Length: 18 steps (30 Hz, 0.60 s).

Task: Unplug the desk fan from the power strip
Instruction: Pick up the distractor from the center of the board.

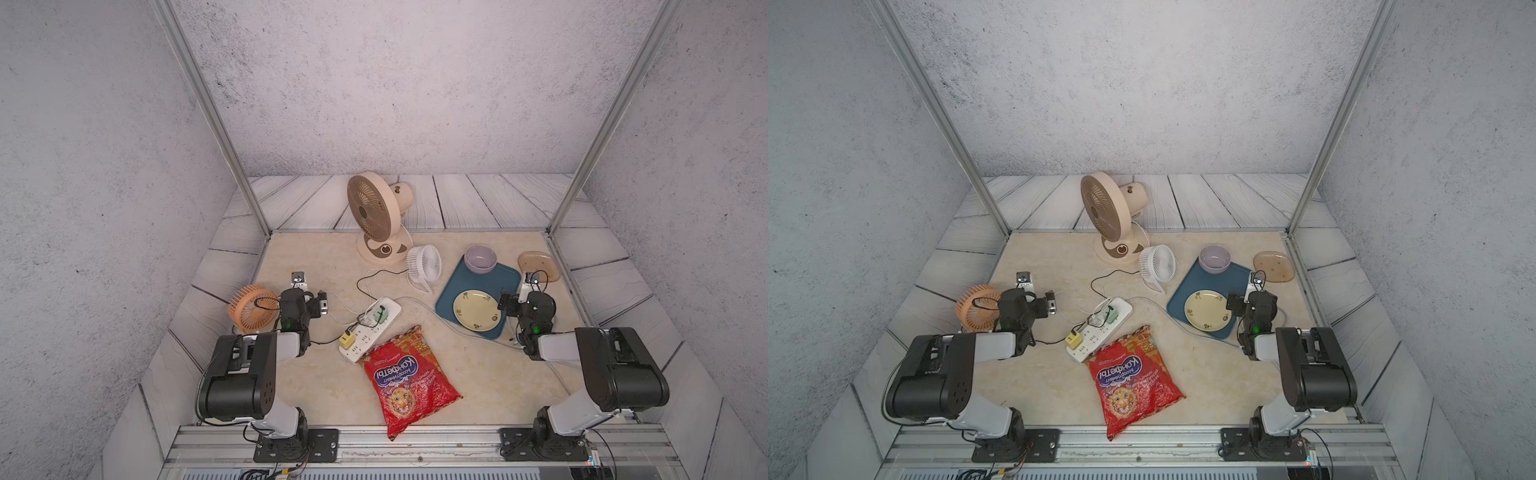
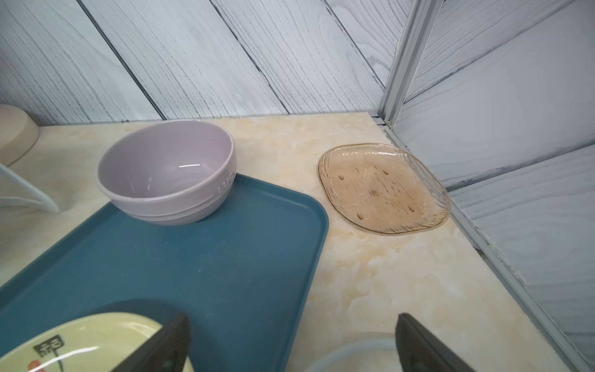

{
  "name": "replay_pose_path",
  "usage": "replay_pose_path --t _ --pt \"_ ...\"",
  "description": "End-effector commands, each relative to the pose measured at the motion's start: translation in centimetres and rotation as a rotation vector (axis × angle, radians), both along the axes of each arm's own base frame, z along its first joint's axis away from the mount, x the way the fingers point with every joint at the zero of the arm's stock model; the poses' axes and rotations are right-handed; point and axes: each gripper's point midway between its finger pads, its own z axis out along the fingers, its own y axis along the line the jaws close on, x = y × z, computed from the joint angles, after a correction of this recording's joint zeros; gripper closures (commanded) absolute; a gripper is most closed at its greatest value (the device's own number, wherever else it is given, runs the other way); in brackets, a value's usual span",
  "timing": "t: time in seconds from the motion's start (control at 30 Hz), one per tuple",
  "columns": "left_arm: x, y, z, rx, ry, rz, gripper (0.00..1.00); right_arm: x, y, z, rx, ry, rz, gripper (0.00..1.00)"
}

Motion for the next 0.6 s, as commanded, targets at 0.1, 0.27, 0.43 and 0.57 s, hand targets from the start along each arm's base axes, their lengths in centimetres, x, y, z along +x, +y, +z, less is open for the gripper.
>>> replay_pose_path --t 0.1,0.27,0.43,0.57 --pt "0.5 -0.2 1.3 0.005 -0.043 -0.01 0.02 -0.1 -0.1 0.1 -0.004 -0.007 0.004 0.01" --pt "0.5 -0.2 1.2 0.005 -0.043 -0.008 0.02 -0.1 -0.1 0.1 -0.005 -0.006 0.004 0.01" --pt "0.5 -0.1 1.5 0.006 -0.054 -0.003 0.02 -0.1 -0.1 0.2 -0.005 -0.011 0.002 0.01" --pt "-0.5 2.1 4.0 0.013 -0.007 0.137 0.02 -1.7 0.0 2.7 0.005 -0.055 0.006 0.01"
